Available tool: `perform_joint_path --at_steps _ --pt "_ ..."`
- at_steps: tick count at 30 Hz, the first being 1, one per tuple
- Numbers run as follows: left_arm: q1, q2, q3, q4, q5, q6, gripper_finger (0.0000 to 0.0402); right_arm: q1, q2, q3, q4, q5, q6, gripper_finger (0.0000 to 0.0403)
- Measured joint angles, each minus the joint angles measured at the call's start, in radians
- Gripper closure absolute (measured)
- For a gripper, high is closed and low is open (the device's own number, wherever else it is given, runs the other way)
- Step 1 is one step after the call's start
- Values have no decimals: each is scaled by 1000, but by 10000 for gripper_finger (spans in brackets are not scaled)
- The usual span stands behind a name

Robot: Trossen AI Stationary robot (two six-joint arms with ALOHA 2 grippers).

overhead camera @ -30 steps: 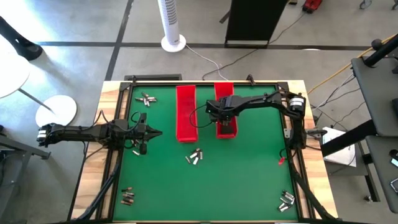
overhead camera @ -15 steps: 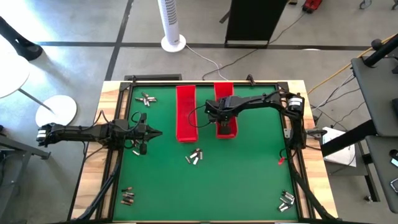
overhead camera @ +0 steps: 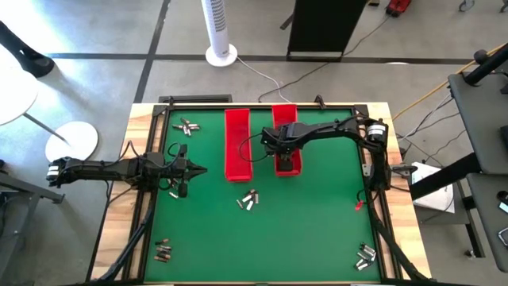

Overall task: Sort batteries
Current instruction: Put the silver battery into the right red bin

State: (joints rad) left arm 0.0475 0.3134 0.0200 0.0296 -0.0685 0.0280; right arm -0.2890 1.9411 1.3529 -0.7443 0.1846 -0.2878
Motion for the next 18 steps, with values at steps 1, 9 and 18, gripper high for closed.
perform_joint_path --at_steps 1,9,18 --pt "0 0 0 0 0 0 402 0 0 0 0 3 0 307" --pt "0 0 0 0 0 0 402 0 -57 -1 -13 3 7 250" --pt "0 0 0 0 0 0 402 5 -172 -1 -82 2 49 222"
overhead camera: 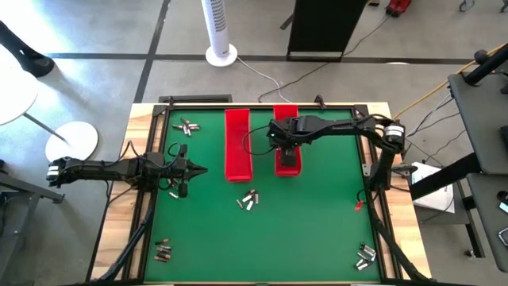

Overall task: Sort batteries
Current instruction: Put the silver battery into the right red bin

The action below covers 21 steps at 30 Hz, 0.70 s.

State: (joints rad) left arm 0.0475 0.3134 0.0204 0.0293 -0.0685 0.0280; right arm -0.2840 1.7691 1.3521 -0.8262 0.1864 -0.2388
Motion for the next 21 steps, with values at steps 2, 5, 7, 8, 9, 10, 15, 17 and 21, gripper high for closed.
perform_joint_path --at_steps 2,5,7,8,9,10,15,17,21 --pt "0 0 0 0 0 0 402 9 -32 0 -29 0 23 220" --pt "0 0 0 0 0 0 402 45 -97 0 -54 0 56 218" --pt "0 -1 0 1 0 0 402 88 -143 1 -52 0 70 219" --pt "0 -1 0 0 0 0 402 116 -165 1 -50 0 72 220" --pt "0 0 0 0 0 0 402 146 -186 1 -43 0 76 222" --pt "0 1 0 1 0 0 402 178 -204 1 -24 -1 87 224" --pt "0 3 0 0 0 0 402 332 -253 -45 201 -3 163 233" --pt "0 5 0 1 0 0 402 384 -245 -73 304 -3 213 236" --pt "0 7 0 1 0 0 402 477 -189 -121 434 4 332 228"
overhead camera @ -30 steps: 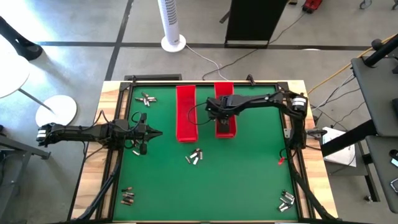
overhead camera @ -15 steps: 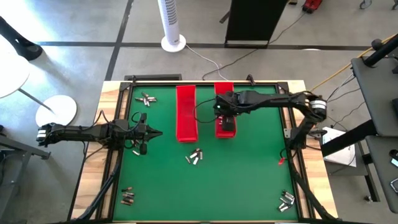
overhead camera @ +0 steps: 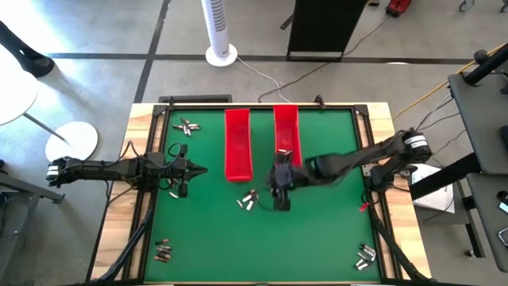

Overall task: Sort batteries
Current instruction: Put the silver battery into the right red bin

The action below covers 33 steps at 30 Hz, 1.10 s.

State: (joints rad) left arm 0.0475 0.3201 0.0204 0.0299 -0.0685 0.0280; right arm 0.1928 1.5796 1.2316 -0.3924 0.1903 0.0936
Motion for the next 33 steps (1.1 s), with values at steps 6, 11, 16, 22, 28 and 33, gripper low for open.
perform_joint_path --at_steps 6,11,16,22,28,33 --pt "0 5 0 -2 0 0 402 98 134 -9 123 123 343 184" --pt "0 6 0 0 0 0 402 127 240 -9 168 264 552 150" --pt "0 8 0 1 0 0 402 124 308 -8 124 444 811 126" --pt "0 11 0 -1 0 0 402 126 364 -8 129 436 947 105" --pt "0 14 0 0 0 0 402 126 406 -8 143 432 980 97" --pt "0 15 0 0 0 0 402 126 441 -8 151 435 967 103"
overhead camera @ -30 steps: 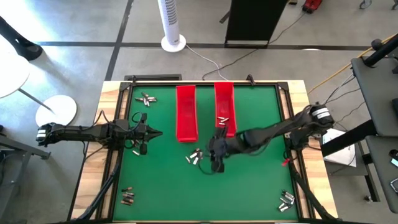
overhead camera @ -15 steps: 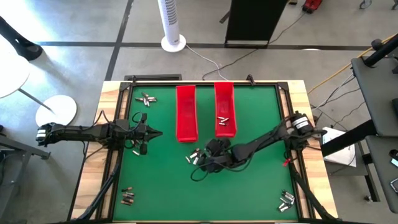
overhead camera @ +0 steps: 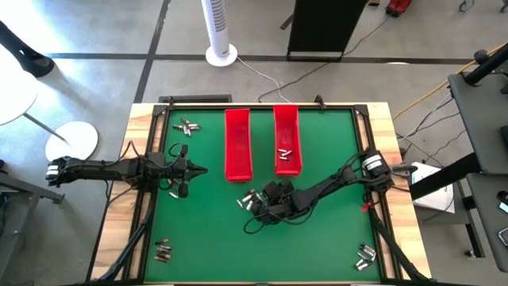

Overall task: Sort batteries
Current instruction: Put the silver battery into the right red bin

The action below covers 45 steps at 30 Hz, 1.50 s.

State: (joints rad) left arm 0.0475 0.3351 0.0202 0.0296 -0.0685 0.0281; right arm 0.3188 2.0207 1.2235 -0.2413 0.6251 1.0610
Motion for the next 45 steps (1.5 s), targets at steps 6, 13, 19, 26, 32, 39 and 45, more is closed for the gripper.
perform_joint_path --at_steps 6,13,19,26,32,39,45 --pt "0 1 0 0 0 0 402 0 10 0 6 4 -37 103" --pt "0 0 0 0 0 0 402 0 4 0 11 -30 -224 111" --pt "0 0 0 0 0 0 402 0 7 0 18 -50 -301 142" --pt "0 0 0 0 0 0 402 1 28 2 27 -20 -238 200" --pt "0 1 0 0 0 0 402 3 34 2 29 -10 -226 264" --pt "0 1 0 0 0 0 402 6 27 2 14 -38 -260 340" --pt "0 1 0 0 0 0 402 28 -21 -2 -150 -76 -261 359"
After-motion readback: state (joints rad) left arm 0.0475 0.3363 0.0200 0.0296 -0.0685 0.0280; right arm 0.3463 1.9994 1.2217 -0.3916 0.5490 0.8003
